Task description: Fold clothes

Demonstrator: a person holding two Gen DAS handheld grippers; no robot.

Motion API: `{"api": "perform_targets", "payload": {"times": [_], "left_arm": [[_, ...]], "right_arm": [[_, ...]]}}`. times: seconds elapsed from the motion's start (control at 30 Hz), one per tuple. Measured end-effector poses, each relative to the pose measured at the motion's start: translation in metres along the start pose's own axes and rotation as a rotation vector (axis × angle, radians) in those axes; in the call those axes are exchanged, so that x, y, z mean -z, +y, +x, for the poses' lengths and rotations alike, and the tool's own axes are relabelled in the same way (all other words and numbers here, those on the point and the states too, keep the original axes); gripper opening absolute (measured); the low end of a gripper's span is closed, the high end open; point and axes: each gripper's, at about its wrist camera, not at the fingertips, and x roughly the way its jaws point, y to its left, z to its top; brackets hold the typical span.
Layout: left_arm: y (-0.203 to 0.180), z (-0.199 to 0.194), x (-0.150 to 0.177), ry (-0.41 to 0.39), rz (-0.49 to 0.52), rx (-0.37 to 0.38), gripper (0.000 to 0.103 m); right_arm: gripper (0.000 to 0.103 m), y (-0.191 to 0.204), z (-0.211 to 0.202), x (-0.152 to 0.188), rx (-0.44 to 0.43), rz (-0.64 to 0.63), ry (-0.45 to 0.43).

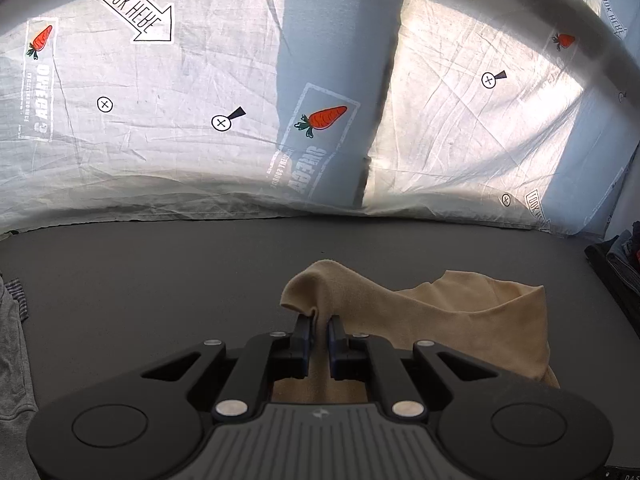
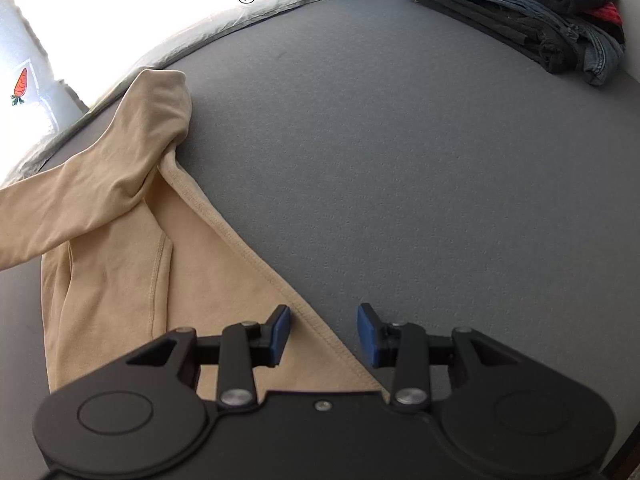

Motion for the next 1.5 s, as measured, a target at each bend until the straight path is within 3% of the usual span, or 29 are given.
{"api": "perform_targets", "payload": {"times": [0.3,0.47,0.6,0.8,0.87,0.9,0.93,1.0,1.27,1.37,1.43,1.5], "left_arm": [[0.046,-0.023,-0.022,-0.098,-0.097,-0.064,0.009],[0.067,-0.022,-0.025,-0.102,-0.079,-0.162,0.010],[0.091,-0.006,-0.010,-0.036,-0.086,-0.239,0.010],[0.111,0.015,0.029,0.140,-0.165,-0.327,0.015],[0.104,0.006,0.045,0.161,-0.165,-0.355,0.026],[0.100,0.000,0.052,0.166,-0.168,-0.360,0.041],[0.093,-0.007,0.061,0.177,-0.177,-0.354,0.055],[0.077,-0.019,0.077,0.202,-0.189,-0.315,0.064],[-0.050,-0.058,0.151,0.382,-0.082,0.003,0.078],[-0.091,-0.070,0.174,0.408,0.010,0.049,0.079],[-0.110,-0.073,0.187,0.427,0.069,0.031,0.083],[-0.119,-0.074,0.198,0.449,0.080,-0.003,0.083]], "right_arm": [[0.038,0.008,-0.013,0.003,0.029,-0.054,0.011],[0.038,0.016,-0.019,0.003,0.011,-0.088,0.004],[0.039,0.028,-0.024,0.012,0.017,-0.151,-0.003],[0.041,0.026,-0.031,0.025,0.051,-0.209,-0.012],[0.041,0.023,-0.033,0.027,0.065,-0.222,-0.019],[0.042,0.019,-0.034,0.027,0.065,-0.221,-0.022],[0.044,0.016,-0.035,0.027,0.065,-0.220,-0.025],[0.046,0.009,-0.034,0.026,0.059,-0.218,-0.025],[0.044,-0.010,-0.025,0.025,-0.027,-0.298,-0.002],[0.028,-0.015,-0.022,0.024,-0.097,-0.334,0.014],[0.014,-0.017,-0.021,0.024,-0.140,-0.361,0.019],[0.007,-0.017,-0.023,0.024,-0.173,-0.398,0.015]]}}
